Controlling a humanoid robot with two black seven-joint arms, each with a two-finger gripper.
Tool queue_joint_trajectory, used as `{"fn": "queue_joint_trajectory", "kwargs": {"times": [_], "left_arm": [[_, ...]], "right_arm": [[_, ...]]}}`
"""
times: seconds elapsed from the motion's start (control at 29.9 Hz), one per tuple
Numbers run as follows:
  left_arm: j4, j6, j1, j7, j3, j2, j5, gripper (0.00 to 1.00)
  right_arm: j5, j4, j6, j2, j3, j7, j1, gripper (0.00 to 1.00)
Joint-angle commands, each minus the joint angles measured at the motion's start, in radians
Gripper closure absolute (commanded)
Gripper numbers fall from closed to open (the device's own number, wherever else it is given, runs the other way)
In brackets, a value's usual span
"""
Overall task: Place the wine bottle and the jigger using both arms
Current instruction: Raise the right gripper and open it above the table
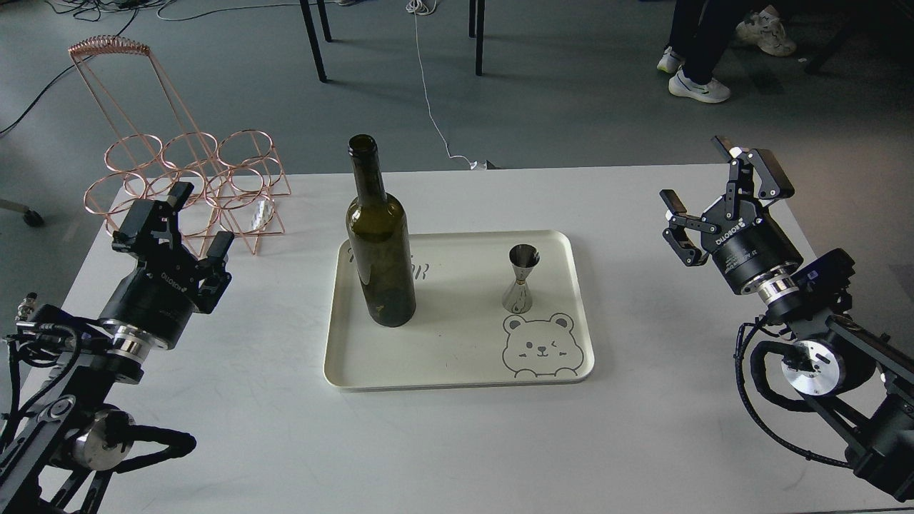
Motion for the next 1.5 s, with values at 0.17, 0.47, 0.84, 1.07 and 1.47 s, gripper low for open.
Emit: {"fn": "queue_joint_trajectory", "kwargs": {"times": [0.17,0.47,0.84,1.07,1.47], "left_arm": [[0.011,0.0,0.001,-0.002,0.0,-0.002,-0.002,0.01],[0.045,0.005,-0.02,-0.011,0.007,0.01,-0.035,0.01],[0.081,0.033,-0.026,-0.002,0.007,0.061,-0.129,0.01],[0.076,0.032,-0.022,-0.012,0.009,0.073,-0.172,0.01],[0.056,0.04,-0.023,-0.02,0.004,0.07,-0.178,0.01]], "right_arm": [[-0.002,-0.053,0.0,0.002,-0.005,0.0,-0.005,0.01],[-0.002,-0.091,-0.005,0.008,-0.003,0.0,0.003,0.01],[-0.002,-0.094,-0.009,0.002,0.023,0.0,0.002,0.01],[-0.002,-0.097,0.011,-0.014,0.02,0.0,0.0,0.01],[-0.003,-0.076,0.094,-0.046,0.017,0.0,-0.005,0.01]]}}
